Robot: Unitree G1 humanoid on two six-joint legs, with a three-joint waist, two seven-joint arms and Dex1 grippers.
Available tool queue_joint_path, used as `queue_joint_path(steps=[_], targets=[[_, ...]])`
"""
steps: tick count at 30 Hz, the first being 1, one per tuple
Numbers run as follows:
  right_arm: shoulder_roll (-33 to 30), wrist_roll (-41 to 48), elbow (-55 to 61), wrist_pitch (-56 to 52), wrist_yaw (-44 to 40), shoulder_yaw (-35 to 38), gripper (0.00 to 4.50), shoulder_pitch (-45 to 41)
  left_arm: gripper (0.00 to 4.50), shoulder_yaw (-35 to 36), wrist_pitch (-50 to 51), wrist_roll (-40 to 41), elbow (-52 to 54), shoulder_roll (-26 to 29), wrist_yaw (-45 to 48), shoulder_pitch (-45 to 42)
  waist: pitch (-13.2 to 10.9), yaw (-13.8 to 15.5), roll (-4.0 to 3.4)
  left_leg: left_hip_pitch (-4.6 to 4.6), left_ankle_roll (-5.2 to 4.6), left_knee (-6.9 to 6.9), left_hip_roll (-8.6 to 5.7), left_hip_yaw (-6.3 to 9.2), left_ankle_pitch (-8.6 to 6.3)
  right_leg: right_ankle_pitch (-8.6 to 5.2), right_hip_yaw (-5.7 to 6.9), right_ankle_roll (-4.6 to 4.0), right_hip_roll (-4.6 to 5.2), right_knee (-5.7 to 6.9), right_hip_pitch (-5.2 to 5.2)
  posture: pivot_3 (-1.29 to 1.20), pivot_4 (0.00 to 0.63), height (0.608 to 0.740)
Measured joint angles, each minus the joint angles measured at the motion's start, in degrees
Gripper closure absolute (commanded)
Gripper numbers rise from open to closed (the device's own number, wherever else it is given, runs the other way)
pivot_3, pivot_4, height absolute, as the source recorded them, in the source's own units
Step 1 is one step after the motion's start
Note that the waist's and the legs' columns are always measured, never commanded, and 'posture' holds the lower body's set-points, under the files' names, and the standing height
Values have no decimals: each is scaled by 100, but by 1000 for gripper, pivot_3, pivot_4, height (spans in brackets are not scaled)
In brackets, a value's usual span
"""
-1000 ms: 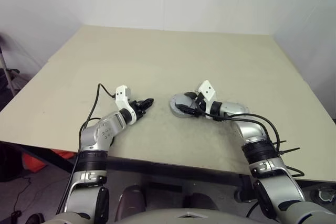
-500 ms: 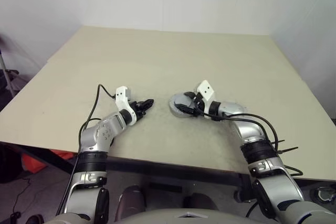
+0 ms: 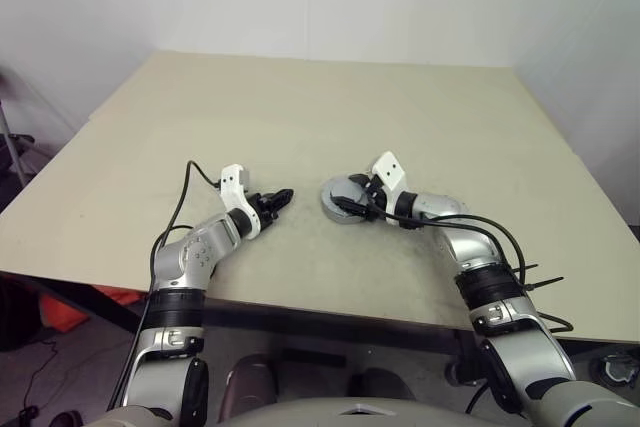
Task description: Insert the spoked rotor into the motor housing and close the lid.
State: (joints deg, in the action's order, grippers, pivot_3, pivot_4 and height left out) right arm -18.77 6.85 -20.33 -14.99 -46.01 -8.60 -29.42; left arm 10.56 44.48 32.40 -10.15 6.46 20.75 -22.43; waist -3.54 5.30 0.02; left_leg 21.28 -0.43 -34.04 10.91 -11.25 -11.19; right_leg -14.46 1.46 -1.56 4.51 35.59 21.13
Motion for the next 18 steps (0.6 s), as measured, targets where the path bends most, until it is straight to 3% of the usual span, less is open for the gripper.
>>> queue_joint_path(steps=[18], targets=[[-196, 9, 90, 152, -111, -1, 1390, 80, 2092, -51, 1, 3, 19, 2, 0, 42, -1, 43, -1, 11, -1, 8, -11, 0, -1, 0, 0, 1, 7, -21, -1, 0, 0, 740]])
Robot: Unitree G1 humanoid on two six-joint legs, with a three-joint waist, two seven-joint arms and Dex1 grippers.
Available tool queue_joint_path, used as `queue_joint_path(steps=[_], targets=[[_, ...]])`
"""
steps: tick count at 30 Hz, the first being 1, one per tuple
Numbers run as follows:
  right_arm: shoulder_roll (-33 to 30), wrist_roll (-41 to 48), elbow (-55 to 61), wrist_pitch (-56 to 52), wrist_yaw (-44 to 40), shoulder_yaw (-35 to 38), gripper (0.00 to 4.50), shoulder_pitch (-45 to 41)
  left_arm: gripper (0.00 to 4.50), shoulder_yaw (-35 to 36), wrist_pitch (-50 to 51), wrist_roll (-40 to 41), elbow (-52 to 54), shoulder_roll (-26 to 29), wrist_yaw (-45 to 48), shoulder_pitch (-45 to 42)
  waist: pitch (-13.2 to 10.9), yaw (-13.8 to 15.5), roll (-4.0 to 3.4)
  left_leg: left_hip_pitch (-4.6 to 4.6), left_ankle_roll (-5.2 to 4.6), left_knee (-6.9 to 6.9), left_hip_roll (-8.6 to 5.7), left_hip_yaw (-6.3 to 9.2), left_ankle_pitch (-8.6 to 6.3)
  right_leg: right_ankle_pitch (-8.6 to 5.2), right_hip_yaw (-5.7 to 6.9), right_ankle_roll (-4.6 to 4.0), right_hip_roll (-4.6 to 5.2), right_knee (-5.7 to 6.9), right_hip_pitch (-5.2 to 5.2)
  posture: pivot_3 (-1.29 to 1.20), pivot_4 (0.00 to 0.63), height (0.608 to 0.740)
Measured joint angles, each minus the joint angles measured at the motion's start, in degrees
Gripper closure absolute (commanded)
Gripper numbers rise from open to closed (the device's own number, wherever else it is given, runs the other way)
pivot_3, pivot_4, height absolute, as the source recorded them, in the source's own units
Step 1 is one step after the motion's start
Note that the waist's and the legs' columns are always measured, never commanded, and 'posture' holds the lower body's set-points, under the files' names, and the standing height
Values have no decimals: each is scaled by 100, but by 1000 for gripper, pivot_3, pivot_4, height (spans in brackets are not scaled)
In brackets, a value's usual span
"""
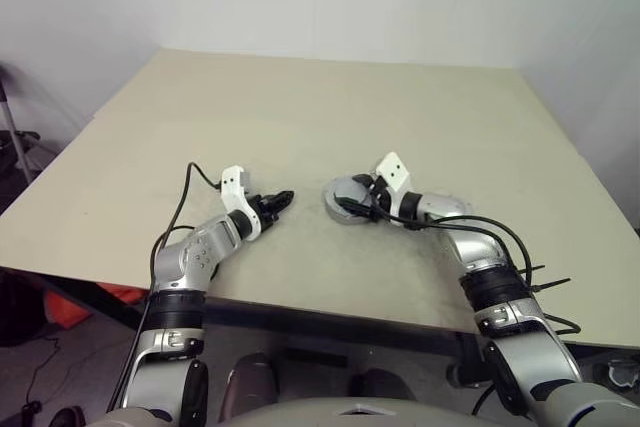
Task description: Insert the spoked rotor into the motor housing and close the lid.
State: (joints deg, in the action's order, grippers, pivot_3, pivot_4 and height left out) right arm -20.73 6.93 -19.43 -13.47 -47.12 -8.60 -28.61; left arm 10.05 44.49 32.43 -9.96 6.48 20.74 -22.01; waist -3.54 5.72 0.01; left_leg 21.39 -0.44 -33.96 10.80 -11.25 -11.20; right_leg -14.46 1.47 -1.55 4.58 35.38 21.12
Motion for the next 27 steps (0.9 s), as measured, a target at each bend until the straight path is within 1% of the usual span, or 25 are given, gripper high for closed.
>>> queue_joint_path(steps=[9, 15, 20, 24, 27], targets=[[-78, 12, 57, -15, -9, 8, 1390, 36, 2092, -17, -5, 0, 2, 4, 1, -4, 0, 2, 0, 4, -1, 0, -2, -1, -1, 0, 1, 1, 3, -8, -1, 0, 0, 740], [-55, 131, 66, -39, 212, 160, 1390, 81, 2092, -21, -20, 0, 3, 5, -1, -4, -1, -3, -1, 9, 1, 0, -2, -1, 1, 1, 1, 2, 2, -8, 4, 0, 0, 740], [-67, 121, 65, -47, 231, 157, 1390, 82, 2092, -3, 4, 22, 13, -9, -12, -9, -1, -4, -2, 11, 1, 2, -1, -1, 0, 1, 2, 2, 2, -8, 7, 0, 0, 740], [-67, 104, 65, -45, 236, 156, 1390, 83, 2092, 128, 316, 244, 10, -149, -63, -213, -3, -1, 0, 16, 1, 1, -2, -1, 1, 2, 3, 2, 2, -8, 10, 0, 0, 740], [-54, 95, 66, -45, 251, 139, 1390, 85, 2092, 260, 568, 527, -40, -370, -125, -689, -3, -6, 1, 15, 2, 0, -2, -1, 1, 2, 2, 2, 2, -8, 9, 0, 0, 740]])
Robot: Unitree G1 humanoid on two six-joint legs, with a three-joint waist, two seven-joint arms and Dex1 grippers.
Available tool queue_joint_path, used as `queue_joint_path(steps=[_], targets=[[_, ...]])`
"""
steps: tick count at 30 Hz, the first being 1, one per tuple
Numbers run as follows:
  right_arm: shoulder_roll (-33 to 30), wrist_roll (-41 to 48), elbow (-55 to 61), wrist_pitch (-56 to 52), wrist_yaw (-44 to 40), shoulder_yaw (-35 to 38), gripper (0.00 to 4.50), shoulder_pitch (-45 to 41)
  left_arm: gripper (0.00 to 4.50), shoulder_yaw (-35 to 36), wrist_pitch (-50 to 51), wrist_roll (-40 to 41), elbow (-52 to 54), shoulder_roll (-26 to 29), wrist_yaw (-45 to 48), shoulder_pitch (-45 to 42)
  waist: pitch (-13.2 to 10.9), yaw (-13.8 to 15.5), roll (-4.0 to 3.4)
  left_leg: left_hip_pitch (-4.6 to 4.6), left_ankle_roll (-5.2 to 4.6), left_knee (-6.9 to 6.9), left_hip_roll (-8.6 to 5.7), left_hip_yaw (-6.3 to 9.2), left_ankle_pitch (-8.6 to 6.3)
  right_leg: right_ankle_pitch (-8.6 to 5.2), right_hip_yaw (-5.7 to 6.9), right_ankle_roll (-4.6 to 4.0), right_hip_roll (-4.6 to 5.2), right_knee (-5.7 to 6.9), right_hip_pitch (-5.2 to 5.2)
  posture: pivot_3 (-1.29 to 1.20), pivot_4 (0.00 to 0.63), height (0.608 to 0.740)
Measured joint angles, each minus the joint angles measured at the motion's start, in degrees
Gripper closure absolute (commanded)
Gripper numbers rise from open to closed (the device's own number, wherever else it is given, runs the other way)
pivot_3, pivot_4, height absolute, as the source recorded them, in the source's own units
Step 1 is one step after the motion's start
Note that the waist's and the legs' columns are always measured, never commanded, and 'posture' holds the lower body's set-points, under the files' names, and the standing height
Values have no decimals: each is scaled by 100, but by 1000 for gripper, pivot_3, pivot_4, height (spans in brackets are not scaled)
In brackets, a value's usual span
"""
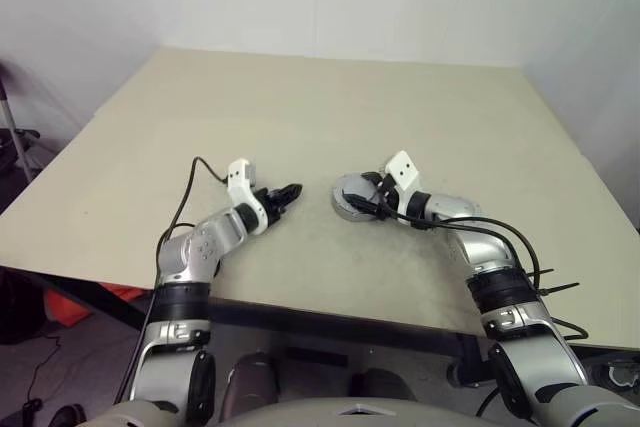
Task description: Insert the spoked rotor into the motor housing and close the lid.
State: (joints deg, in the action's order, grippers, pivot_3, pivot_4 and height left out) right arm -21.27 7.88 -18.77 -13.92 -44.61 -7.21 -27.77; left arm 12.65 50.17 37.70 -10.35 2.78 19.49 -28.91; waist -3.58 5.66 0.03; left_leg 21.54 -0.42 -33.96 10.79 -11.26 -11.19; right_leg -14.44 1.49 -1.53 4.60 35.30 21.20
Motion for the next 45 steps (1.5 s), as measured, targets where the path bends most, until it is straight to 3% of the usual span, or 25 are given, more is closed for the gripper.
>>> queue_joint_path(steps=[1, 4, 9, 24, 34, 41, 45], targets=[[10, -1, 3, 1, 2, -10, 1390, 1, 2092, 24, 42, 57, -26, -47, 0, -136, 0, -9, 0, 0, 0, 0, 0, 0, 0, 0, 0, 0, 0, 0, 0, 0, 0, 740], [38, -3, 33, 1, 3, -28, 1390, 3, 2713, 48, 124, 127, -308, -121, 1, -427, 0, -15, 0, -1, -1, 3, 2, 0, 0, 0, 0, 0, -3, 0, 4, 0, 0, 740], [49, -5, 52, -10, 17, -30, 1390, 3, 4416, 36, 372, 149, -776, -190, 51, -461, -1, -18, 1, 4, -3, 4, 2, 0, -1, 0, 0, 0, -4, -1, 9, 0, 0, 740], [88, -18, 52, -38, 105, -31, 1390, 4, 4466, 418, 409, 442, -1246, -354, 409, -716, -1, -18, 1, -1, -4, 2, 2, 0, -1, 0, 0, 0, -3, 0, 3, 0, 0, 740], [144, -115, 243, -214, 233, -62, 1390, 54, 4466, 473, 530, 237, -2628, -449, -154, -1394, 0, -19, 2, -31, -6, 5, 2, 0, -3, 0, -1, 0, -3, -4, -25, 0, 0, 740], [173, -106, 438, -435, 296, -71, 1390, 73, 4466, 515, 669, 259, -2402, -425, -161, -1296, 0, -20, 2, -40, -3, 41, 2, -1, -1, 0, 0, -1, -4, -25, -28, 0, 0, 740], [174, 44, 543, -605, 81, -15, 85, 56, 4500, 506, 782, 272, -2239, -428, -155, -1202, 1, -22, 2, -42, -4, 59, 0, -5, -1, 0, 1, -1, -4, -38, -28, 0, 0, 740]])
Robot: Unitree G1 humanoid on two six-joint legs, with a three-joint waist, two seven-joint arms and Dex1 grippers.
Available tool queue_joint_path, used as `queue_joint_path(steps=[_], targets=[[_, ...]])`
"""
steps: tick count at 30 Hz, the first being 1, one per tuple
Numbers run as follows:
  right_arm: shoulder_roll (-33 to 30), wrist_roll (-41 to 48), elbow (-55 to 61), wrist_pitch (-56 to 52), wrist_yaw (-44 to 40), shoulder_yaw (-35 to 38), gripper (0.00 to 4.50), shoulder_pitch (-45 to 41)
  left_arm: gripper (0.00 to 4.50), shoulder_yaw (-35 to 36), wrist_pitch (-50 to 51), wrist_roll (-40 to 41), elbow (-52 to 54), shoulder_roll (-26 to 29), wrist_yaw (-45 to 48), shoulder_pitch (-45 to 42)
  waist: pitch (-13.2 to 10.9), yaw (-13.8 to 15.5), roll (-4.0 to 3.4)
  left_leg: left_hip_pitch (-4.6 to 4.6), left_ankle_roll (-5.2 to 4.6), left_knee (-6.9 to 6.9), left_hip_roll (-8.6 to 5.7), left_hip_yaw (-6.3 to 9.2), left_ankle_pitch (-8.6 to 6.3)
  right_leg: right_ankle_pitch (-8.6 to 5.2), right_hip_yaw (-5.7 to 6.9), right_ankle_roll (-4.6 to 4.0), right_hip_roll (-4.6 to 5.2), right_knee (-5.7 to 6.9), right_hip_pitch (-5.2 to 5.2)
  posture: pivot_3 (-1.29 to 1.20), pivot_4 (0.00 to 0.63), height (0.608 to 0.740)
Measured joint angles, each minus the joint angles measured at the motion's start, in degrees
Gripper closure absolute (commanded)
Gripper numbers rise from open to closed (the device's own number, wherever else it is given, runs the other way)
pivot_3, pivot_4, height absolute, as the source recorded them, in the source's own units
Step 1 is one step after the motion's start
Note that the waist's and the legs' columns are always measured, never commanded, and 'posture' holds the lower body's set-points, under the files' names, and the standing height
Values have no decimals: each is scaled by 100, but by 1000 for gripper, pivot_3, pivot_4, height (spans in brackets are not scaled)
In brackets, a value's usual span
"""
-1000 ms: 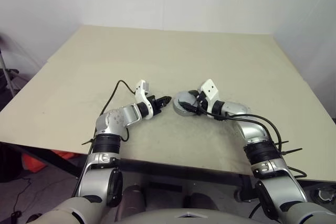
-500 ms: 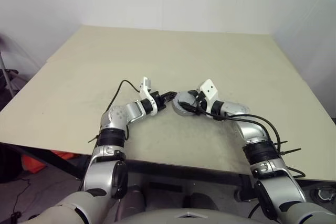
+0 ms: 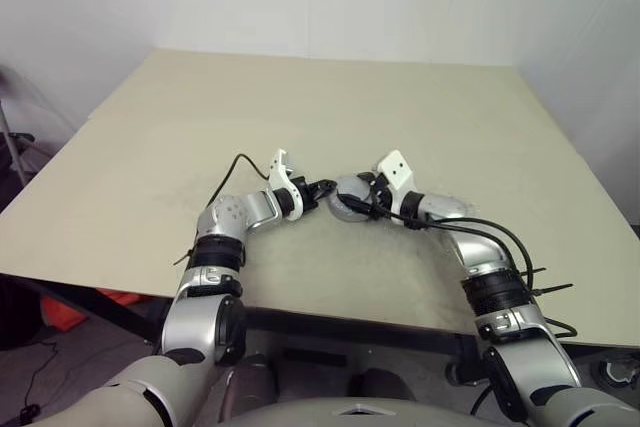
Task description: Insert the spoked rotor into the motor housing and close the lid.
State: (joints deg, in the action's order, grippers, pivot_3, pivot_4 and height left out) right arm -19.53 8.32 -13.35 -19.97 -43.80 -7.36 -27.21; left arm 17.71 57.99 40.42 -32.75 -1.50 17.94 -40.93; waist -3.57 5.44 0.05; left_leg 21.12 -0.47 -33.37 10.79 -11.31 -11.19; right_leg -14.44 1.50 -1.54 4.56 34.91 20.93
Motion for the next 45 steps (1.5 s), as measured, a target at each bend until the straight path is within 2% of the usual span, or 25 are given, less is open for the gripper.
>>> queue_joint_path(steps=[8, 17, 19, 24, 27, 30, 36, 45], targets=[[110, 389, 673, -175, -245, 28, 13, 0, 4500, -22, 174, 4, 216, 7, 78, 146, 0, 36, 0, 3, -2, 5, -6, 0, -1, 0, 3, 0, 5, -12, -2, 0, 0, 740], [208, 597, 718, -583, 327, 415, 13, -58, 4500, -198, 406, 41, 539, -46, 390, 325, -1, 41, 0, 11, 16, 9, -6, 0, 9, 0, 3, 0, 4, -11, 7, 0, 0, 740], [317, 853, 749, -1022, 578, 719, 13, -117, 4500, -201, 491, 75, 602, -54, 421, 365, -1, 46, -1, 20, 16, 9, -8, 0, 10, 0, 3, 0, 4, -11, 14, 0, 0, 740], [425, 2248, 1013, -3004, 1281, 2006, 13, -451, 4500, -220, 525, 74, 620, -103, 401, 375, -1, 96, -1, 24, 13, 8, -13, 1, 10, 1, 3, 1, 7, -12, 16, 0, 0, 740], [254, 2961, 1013, -4270, 1690, 2824, 13, -588, 4500, -226, 523, 74, 624, -144, 383, 401, -1, 165, -1, 19, 16, 9, -12, 1, 11, 1, 3, 1, 6, -12, 13, 0, 0, 740], [52, 3322, 991, -5127, 1906, 3247, 13, -498, 4500, -228, 519, 74, 631, -159, 364, 418, -1, 195, -2, 15, 20, 15, -12, 1, 13, 2, 4, 3, 5, -11, 12, 0, 0, 740], [-220, 3411, 891, -5671, 1941, 3294, 13, 390, 4500, -246, 511, 74, 704, -158, 298, 457, 3, 215, -14, 6, 31, 22, -13, 0, 18, 2, 3, 5, 6, -11, 9, 0, 0, 740], [-61, 3384, 809, -5415, 1941, 3145, 13, 496, 4500, -305, 497, 62, 824, -113, 239, 534, 7, 175, -18, -21, 49, 26, -8, 1, 28, 2, 3, 6, 5, -9, -11, 0, 0, 740]])
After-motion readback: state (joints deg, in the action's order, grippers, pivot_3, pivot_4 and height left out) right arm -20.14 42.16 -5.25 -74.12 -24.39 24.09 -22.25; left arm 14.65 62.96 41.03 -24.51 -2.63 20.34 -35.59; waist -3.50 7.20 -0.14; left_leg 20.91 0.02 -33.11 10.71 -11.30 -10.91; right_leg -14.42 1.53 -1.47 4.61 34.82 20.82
